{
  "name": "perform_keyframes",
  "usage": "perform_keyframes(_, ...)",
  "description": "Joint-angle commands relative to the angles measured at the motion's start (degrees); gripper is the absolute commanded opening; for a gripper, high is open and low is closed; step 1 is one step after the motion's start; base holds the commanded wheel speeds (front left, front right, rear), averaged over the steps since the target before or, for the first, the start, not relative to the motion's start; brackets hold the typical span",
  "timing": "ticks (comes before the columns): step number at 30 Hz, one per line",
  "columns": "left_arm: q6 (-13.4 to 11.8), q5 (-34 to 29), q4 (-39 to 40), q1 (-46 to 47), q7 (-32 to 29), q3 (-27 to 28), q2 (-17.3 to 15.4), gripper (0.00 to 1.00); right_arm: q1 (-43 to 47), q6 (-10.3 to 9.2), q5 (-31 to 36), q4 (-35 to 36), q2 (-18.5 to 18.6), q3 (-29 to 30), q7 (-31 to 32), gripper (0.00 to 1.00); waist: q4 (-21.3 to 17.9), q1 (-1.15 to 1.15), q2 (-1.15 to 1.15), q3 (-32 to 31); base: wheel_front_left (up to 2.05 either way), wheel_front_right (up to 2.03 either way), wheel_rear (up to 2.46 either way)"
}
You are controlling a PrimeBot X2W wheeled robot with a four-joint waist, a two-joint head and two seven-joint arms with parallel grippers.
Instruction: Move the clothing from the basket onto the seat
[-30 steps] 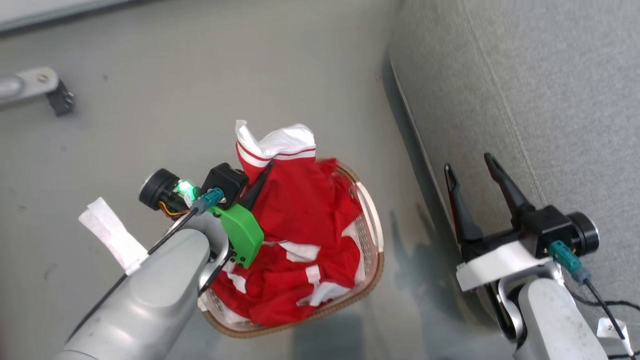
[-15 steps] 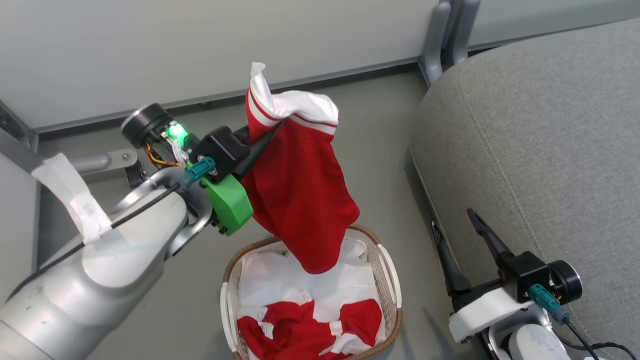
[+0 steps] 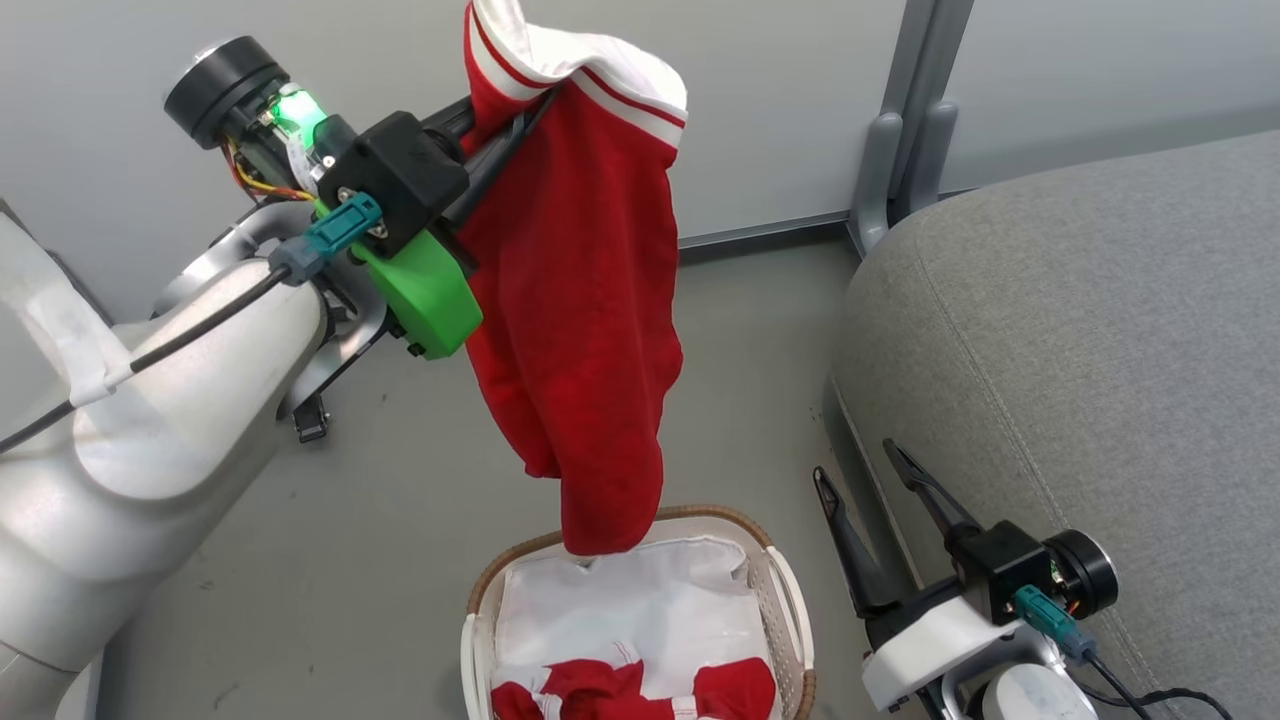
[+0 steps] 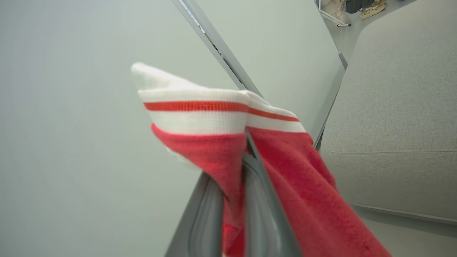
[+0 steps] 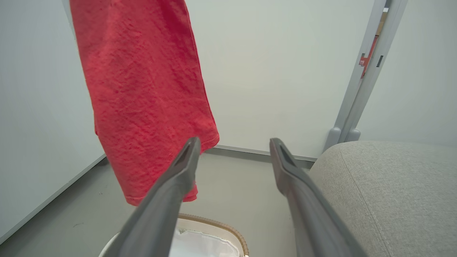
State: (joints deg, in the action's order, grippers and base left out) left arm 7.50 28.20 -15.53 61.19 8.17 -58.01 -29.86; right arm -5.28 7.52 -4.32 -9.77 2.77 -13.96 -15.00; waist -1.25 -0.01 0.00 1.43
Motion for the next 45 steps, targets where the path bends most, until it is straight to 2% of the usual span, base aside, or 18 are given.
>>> perform_keyframes(1,0.0,0.2,0.3,1.0,0.3,-0.2,-0.2,0.0,-0.9,-0.06,-0.4,-0.2,0.2,-0.6,-0.3,1.0,0.1,0.01,0.0,-0.1,0.0,0.0,0.0)
perform_keyframes(8,-0.1,0.2,1.4,0.6,1.1,-1.3,0.2,0.0,-6.9,-0.06,1.5,-0.7,0.2,-3.5,-0.3,1.0,0.6,0.01,0.0,-0.4,0.0,0.0,0.0)
perform_keyframes(14,-0.2,0.1,2.7,-0.6,1.5,-2.5,1.2,0.0,-14.8,-0.06,2.8,-3.8,0.3,-4.9,-0.3,1.0,1.3,0.01,0.0,-0.8,0.0,0.0,0.0)
perform_keyframes(17,-0.2,0.0,3.5,-0.8,1.6,-3.0,1.7,0.0,-18.9,-0.06,1.3,-6.0,2.2,-6.5,-0.3,1.0,1.7,0.01,0.0,-0.9,0.0,0.0,0.0)
perform_keyframes(23,-0.1,-0.2,4.4,-1.0,1.7,-4.1,2.6,0.0,-27.2,-0.06,-4.8,-13.6,8.5,-17.2,-0.2,1.0,2.4,0.01,0.0,-1.2,0.0,0.0,0.0)
perform_keyframes(28,-0.1,-0.2,5.0,-1.0,1.8,-5.4,3.2,0.0,-34.6,-0.07,-12.5,-19.4,13.1,-31.1,-0.2,1.0,3.0,0.01,0.0,-1.4,0.0,0.0,0.0)
perform_keyframes(32,-0.1,0.1,5.5,-0.7,1.7,-6.4,3.7,0.0,-39.8,-0.07,-18.7,-21.1,15.5,-42.4,-0.2,1.0,3.5,0.01,0.0,-1.5,0.0,0.0,0.0)
perform_keyframes(35,-0.1,0.3,5.9,-0.4,1.8,-7.2,4.2,0.0,-43.7,-0.07,-22.1,-21.8,16.4,-47.7,-0.2,1.0,3.8,0.01,0.0,-1.6,0.0,0.0,0.0)
perform_keyframes(45,-0.1,1.4,6.8,0.6,2.2,-9.0,5.5,0.0,-49.0,-0.07,-25.0,-22.9,13.9,-55.7,-0.2,1.0,4.8,0.01,0.0,-1.6,0.0,0.0,0.0)
